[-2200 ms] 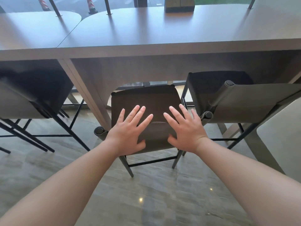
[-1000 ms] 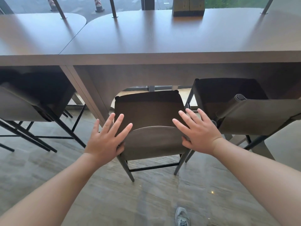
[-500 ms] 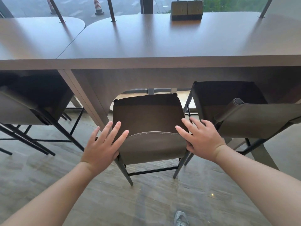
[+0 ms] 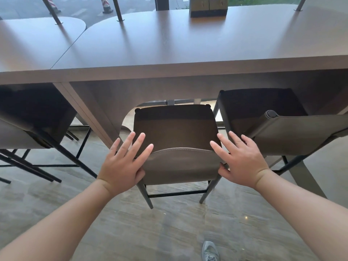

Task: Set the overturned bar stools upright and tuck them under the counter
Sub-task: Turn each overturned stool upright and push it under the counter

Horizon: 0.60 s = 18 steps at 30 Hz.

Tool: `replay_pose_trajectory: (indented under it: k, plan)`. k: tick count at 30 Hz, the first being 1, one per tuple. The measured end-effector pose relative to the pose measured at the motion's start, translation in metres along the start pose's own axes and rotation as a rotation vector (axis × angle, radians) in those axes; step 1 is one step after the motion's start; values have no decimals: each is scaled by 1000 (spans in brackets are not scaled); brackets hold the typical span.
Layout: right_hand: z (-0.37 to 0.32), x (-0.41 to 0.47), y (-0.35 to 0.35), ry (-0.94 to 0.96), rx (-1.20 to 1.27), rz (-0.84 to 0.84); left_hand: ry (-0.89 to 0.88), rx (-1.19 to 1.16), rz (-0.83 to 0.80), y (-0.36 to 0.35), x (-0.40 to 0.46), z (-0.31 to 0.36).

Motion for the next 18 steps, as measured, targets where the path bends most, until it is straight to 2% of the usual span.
replay_pose_trajectory:
  k: [4,12,18]
  plan:
    - [14,-6,0,-50,-3,-22,-54,25,35,-1,17,5]
    - [26,-3,-2,-105,-1,-58,-35,75,157,0,38,4]
    - [24,10,-4,-116,-13,4,-28,86,176,-9,44,-10]
Point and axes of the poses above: each hand's wrist, its own x-axis towards the middle knuckle, its own y-axis out of the back of the hand, z = x × y, the point moved 4 cm from there along x, towards the middle knuckle, and after that the axes turned 5 degrees about -z, right-handed, at the moved point
